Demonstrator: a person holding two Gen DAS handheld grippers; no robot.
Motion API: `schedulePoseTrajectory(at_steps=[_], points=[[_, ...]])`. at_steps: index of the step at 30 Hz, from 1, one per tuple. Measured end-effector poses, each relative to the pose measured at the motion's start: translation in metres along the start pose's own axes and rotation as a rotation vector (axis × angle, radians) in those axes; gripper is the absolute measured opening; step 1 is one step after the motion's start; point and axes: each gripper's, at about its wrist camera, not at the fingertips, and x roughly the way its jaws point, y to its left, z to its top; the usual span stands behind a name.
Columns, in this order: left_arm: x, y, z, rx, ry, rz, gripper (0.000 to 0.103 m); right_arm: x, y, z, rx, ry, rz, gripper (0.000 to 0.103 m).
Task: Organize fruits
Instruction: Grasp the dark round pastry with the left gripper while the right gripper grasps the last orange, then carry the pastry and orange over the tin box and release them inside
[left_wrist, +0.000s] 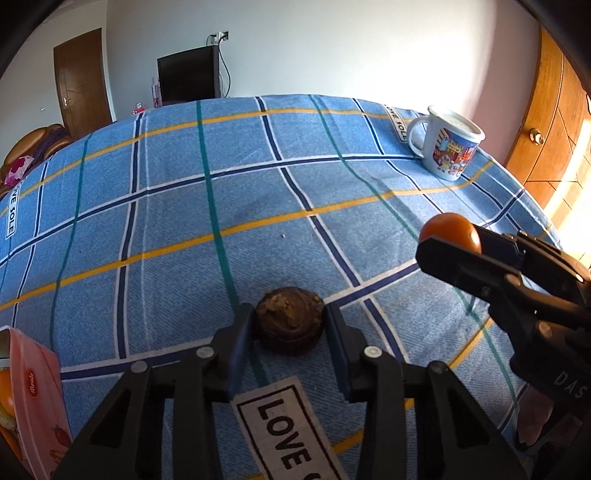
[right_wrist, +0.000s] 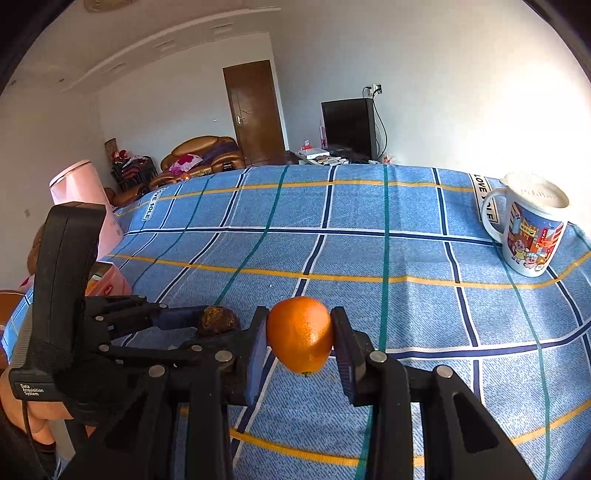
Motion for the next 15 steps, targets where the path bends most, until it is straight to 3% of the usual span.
schedulePoseTrajectory(at_steps=[5, 15], points=[[-0.014, 0.006, -0.009, -0.025, -0.041, -0.006, 0.041, -0.005, 0.007, -0.001, -0.019, -0.03, -0.019, 0.036], [-0.05, 0.001, -0.029, -0.012, -0.164, 0.067, 0.041, -0.029, 0.032, -0.01, -0.055, -0.12, -0.044, 0.036]])
